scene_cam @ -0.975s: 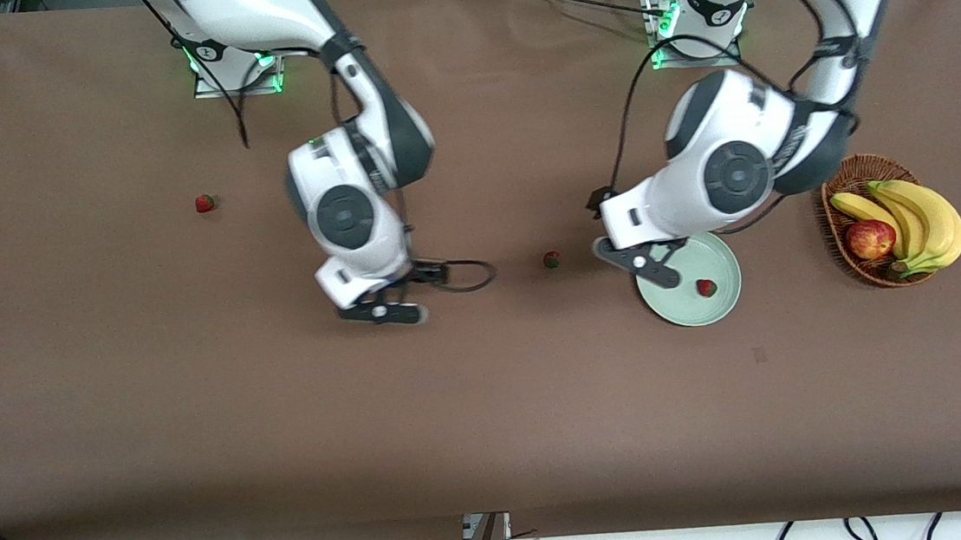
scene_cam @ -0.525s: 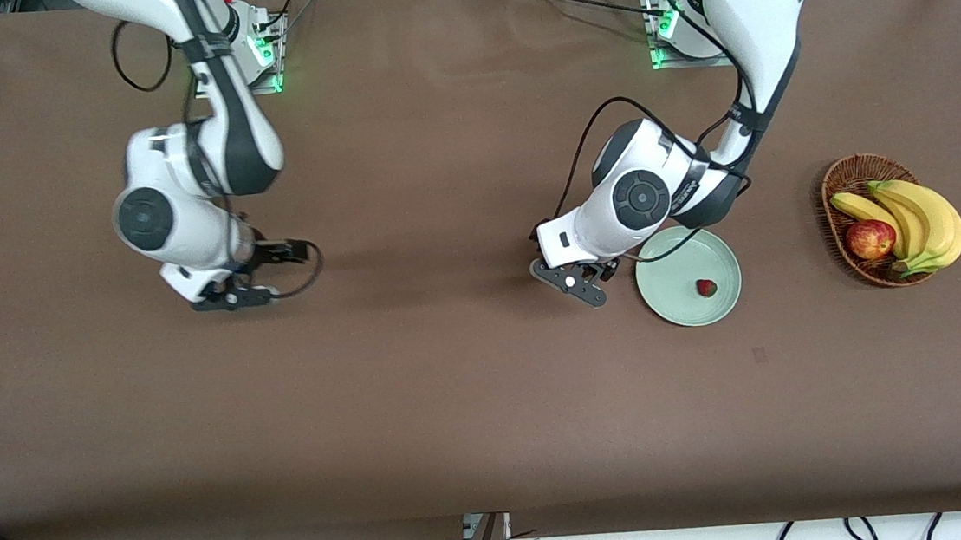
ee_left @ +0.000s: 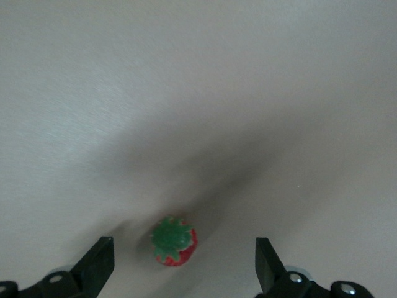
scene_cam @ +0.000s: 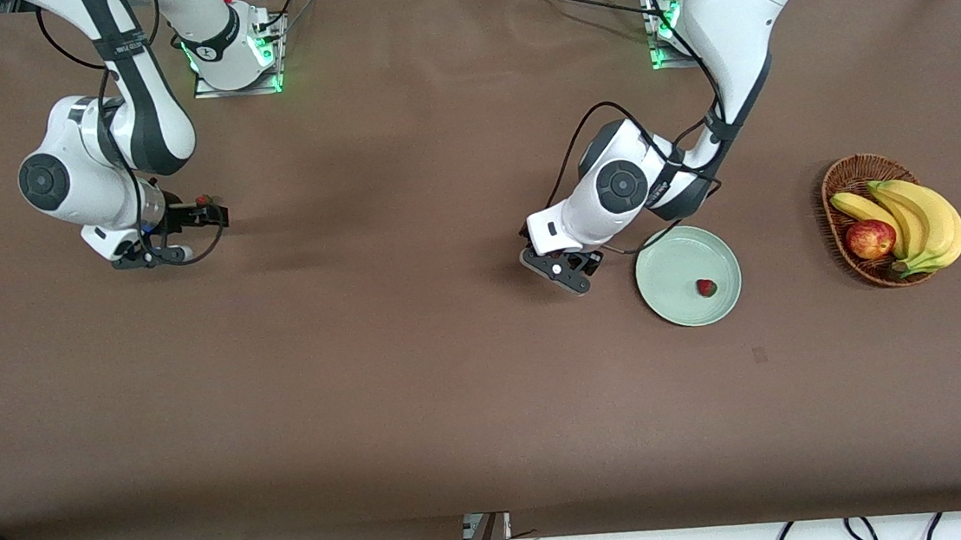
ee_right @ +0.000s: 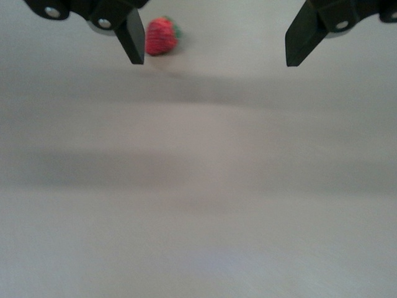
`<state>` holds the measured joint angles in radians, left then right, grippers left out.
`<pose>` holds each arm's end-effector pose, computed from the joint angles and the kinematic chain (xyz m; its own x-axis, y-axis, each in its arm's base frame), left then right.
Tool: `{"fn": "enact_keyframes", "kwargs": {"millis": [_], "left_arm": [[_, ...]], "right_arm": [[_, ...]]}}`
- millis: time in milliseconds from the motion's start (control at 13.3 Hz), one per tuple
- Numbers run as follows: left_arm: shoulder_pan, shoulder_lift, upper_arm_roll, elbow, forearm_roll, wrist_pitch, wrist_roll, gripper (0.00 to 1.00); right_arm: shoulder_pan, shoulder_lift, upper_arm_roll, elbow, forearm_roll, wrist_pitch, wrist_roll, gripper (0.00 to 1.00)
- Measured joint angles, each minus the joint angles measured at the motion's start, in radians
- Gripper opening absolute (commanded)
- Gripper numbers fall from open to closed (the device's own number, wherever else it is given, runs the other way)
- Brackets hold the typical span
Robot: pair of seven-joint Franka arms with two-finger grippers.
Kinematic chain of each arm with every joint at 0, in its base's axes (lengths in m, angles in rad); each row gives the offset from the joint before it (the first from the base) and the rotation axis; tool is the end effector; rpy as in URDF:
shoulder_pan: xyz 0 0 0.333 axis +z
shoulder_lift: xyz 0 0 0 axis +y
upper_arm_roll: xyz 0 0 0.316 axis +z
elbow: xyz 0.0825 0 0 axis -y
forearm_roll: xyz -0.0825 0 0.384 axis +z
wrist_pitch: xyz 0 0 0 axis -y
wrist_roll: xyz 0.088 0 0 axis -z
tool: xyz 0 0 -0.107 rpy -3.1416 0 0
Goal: Collect all strawberries into plate
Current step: 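Grasp the second strawberry with the left gripper while the right reaches another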
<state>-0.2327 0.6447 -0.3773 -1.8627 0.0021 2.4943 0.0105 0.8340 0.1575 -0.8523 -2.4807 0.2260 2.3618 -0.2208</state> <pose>0.5343 -0.3569 0.1931 0.8541 -0.5196 0.0237 -0.5115 -0.8307 0.2199 0.4501 -0.0145 0.2330 0.9786 0.0222 -0.2047 0.0125 -0.9987 -0.0485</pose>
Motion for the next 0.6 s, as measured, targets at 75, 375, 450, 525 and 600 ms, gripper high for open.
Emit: {"fn": "enact_keyframes", "kwargs": {"millis": [75,375,450,525,600], "left_arm": [[-0.003,0.004,0.001,-0.001,0.0,0.001,-0.002,0.76],[-0.007,0.018,0.003,-0.002,0.11,0.007,-0.016,0.1],[-0.007,0.019,0.003,-0.002,0.118,0.008,-0.019,0.0],[-0.008,0.02,0.003,-0.002,0.118,0.009,-0.019,0.0],[-0.008,0.02,0.004,-0.002,0.118,0.011,-0.019,0.0]], "right_arm": [[0.0,-0.003,-0.014,-0.059,0.0,0.072,-0.014,1.0],[0.007,-0.002,-0.018,-0.219,0.0,0.287,-0.02,0.93],[0.007,0.002,-0.018,-0.23,0.0,0.308,-0.02,0.85],[0.007,0.005,-0.018,-0.235,0.0,0.32,-0.02,0.72],[0.007,0.007,-0.018,-0.236,0.0,0.323,-0.02,0.6]]}}
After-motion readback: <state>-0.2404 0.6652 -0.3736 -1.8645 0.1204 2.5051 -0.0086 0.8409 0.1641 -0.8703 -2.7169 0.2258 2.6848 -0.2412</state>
